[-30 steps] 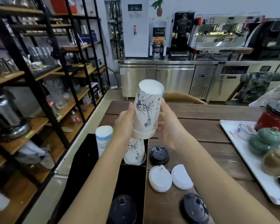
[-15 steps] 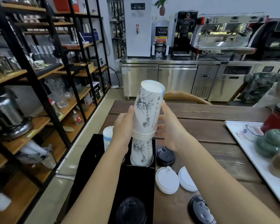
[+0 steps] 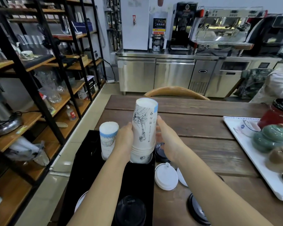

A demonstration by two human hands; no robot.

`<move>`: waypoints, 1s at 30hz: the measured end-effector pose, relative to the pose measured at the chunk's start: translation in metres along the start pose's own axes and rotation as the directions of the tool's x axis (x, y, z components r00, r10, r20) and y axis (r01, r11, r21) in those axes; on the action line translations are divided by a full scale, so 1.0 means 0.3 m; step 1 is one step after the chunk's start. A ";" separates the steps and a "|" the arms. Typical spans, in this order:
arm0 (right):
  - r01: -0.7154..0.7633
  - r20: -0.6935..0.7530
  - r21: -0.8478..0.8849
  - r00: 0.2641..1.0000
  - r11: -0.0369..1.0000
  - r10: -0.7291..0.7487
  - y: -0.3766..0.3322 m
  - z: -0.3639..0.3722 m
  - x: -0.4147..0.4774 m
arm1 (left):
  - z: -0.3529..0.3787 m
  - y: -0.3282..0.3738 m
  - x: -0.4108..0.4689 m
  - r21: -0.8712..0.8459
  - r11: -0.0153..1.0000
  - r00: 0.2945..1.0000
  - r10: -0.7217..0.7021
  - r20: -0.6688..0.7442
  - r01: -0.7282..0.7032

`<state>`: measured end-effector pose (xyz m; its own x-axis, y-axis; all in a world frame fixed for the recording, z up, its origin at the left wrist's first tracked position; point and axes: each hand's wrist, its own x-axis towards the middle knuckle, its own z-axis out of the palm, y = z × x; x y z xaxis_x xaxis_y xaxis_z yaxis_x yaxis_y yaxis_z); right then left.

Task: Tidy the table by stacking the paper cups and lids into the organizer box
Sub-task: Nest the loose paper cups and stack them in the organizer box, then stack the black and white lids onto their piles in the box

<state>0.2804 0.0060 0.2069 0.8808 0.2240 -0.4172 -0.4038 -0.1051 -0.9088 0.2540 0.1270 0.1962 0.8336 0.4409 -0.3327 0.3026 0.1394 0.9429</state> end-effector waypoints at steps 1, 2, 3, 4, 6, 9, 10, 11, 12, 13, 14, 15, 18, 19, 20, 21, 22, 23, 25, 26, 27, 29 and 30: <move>0.011 -0.017 -0.004 1.000 1.000 -0.011 0.010 0.000 0.001 | -0.003 -0.009 -0.001 -0.028 1.000 1.000 0.004 0.005 -0.004; 0.021 -0.035 -0.002 0.999 1.000 -0.021 0.018 -0.002 0.001 | -0.005 -0.015 -0.004 -0.064 0.998 1.000 0.020 0.007 -0.019; 0.033 -0.039 0.011 0.999 0.999 -0.033 0.027 -0.005 -0.001 | -0.005 -0.020 -0.009 -0.095 0.995 0.999 0.034 0.012 -0.033; 0.056 -0.021 0.031 0.998 0.998 -0.056 0.037 -0.006 -0.003 | -0.004 -0.025 -0.013 -0.110 0.993 0.999 0.042 0.024 -0.039; 0.094 0.049 0.058 0.994 0.994 -0.097 0.059 -0.002 -0.009 | 0.003 -0.040 -0.025 -0.101 0.993 0.997 0.063 0.049 -0.058; 0.111 0.095 0.041 0.989 0.993 -0.115 0.082 0.013 -0.013 | 0.015 -0.053 -0.041 -0.041 0.992 0.993 0.117 0.030 -0.116; 0.110 0.098 0.031 0.989 0.993 -0.113 0.087 0.013 -0.011 | 0.016 -0.051 -0.046 -0.035 0.992 0.992 0.123 0.024 -0.122; 0.109 0.104 0.029 0.988 0.994 -0.111 0.087 0.013 -0.012 | 0.017 -0.048 -0.051 -0.035 0.993 0.993 0.117 0.027 -0.116; 0.108 0.108 0.040 0.988 0.993 -0.112 0.085 0.012 -0.014 | 0.018 -0.047 -0.053 -0.036 0.994 0.994 0.105 0.032 -0.104; 0.104 0.102 0.058 0.989 0.993 -0.109 0.082 0.010 -0.019 | 0.021 -0.048 -0.054 -0.034 0.994 0.995 0.102 0.022 -0.101; 0.095 0.082 0.068 0.992 0.993 -0.100 0.084 0.005 -0.022 | 0.028 -0.052 -0.057 -0.022 0.991 0.991 0.130 -0.021 -0.130; 0.090 0.040 0.063 0.995 0.994 -0.092 0.089 -0.005 -0.026 | 0.038 -0.060 -0.068 0.012 0.979 0.975 0.203 -0.092 -0.203; 0.172 -0.126 0.036 0.978 0.985 -0.166 0.129 -0.064 -0.030 | 0.083 -0.090 -0.165 0.241 0.798 0.753 0.602 -0.266 -0.553; 0.214 -0.167 0.039 0.964 0.976 -0.205 0.147 -0.092 -0.036 | 0.105 -0.106 -0.204 0.344 0.663 0.634 0.744 -0.210 -0.665; 0.257 -0.199 0.043 0.949 0.965 -0.244 0.168 -0.124 -0.040 | 0.133 -0.129 -0.237 0.431 0.499 0.515 0.853 -0.089 -0.752; 0.297 -0.231 0.044 0.932 0.954 -0.279 0.193 -0.160 -0.044 | 0.166 -0.163 -0.261 0.460 0.344 0.415 0.908 0.059 -0.818; 0.326 -0.267 0.025 0.913 0.945 -0.308 0.220 -0.199 -0.048 | 0.201 -0.203 -0.277 0.448 0.253 0.367 0.911 0.187 -0.858; 0.338 -0.302 -0.018 0.896 0.941 -0.327 0.250 -0.239 -0.051 | 0.233 -0.243 -0.289 0.424 0.247 0.385 0.881 0.276 -0.871; 0.306 -0.362 -0.133 0.870 0.943 -0.334 0.317 -0.319 -0.055 | 0.287 -0.321 -0.305 0.410 0.410 0.554 0.759 0.343 -0.815; 0.248 -0.388 -0.181 0.871 0.952 -0.301 0.355 -0.359 -0.057 | 0.308 -0.361 -0.306 0.427 0.510 0.656 0.672 0.344 -0.746; 0.176 -0.411 -0.210 0.876 0.962 -0.250 0.395 -0.395 -0.064 | 0.328 -0.403 -0.302 0.463 0.580 0.739 0.576 0.348 -0.670; 0.050 -0.440 -0.217 0.887 0.975 -0.143 0.477 -0.455 -0.082 | 0.360 -0.479 -0.286 0.566 0.622 0.841 0.379 0.386 -0.540; 0.001 -0.444 -0.217 0.891 0.976 -0.100 0.521 -0.480 -0.092 | 0.372 -0.512 -0.280 0.609 0.628 0.870 0.278 0.407 -0.485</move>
<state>0.2286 -0.1561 0.0765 0.9345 -0.2199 -0.2798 -0.3392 -0.3130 -0.8871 0.1891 -0.0304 0.0776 0.9975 0.0616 -0.0345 0.0669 -0.6660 0.7429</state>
